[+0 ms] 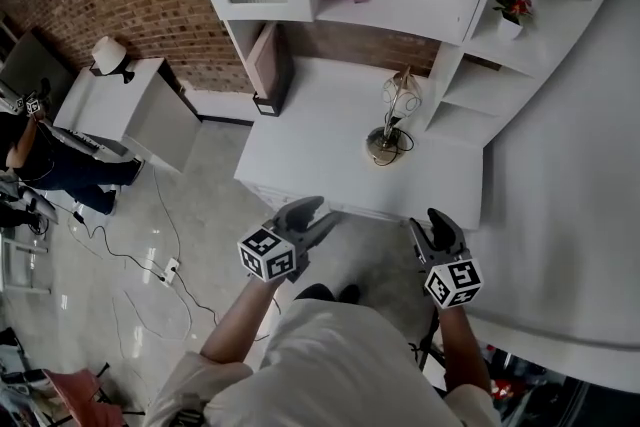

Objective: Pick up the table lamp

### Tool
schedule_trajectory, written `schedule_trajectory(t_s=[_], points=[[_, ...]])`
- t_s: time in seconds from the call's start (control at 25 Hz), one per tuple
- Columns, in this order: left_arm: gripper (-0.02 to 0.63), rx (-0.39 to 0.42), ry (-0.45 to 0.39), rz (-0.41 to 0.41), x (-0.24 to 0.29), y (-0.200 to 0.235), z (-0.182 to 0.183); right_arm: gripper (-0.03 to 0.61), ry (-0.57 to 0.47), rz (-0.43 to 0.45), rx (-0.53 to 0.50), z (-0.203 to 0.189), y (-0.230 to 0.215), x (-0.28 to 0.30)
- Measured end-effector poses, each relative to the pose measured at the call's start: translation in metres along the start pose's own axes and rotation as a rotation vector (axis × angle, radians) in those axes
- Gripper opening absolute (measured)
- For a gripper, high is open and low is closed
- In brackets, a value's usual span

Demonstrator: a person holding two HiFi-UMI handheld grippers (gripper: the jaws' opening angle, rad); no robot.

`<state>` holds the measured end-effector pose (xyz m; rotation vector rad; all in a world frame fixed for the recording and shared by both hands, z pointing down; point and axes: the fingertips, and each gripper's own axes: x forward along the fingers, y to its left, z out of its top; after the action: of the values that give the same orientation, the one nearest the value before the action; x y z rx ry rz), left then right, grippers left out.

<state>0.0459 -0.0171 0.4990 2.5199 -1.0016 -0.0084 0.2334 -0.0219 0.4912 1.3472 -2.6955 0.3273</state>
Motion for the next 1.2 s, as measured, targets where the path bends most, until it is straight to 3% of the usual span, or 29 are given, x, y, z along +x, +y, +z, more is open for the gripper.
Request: schedule_trajectory(t_s=[0.44,1.2], points=[[0.202,-0.012,0.013,-0.003,0.034,0.033,0.008,0.204,0.016,-0.01,0.022,-0.001,-0.027,0.035],[0.204,-0.034,0.094,-0.143,0.136,0.17,0.041,0.205,0.076,-0.076,0.027,0.025,-0.083,0.181]])
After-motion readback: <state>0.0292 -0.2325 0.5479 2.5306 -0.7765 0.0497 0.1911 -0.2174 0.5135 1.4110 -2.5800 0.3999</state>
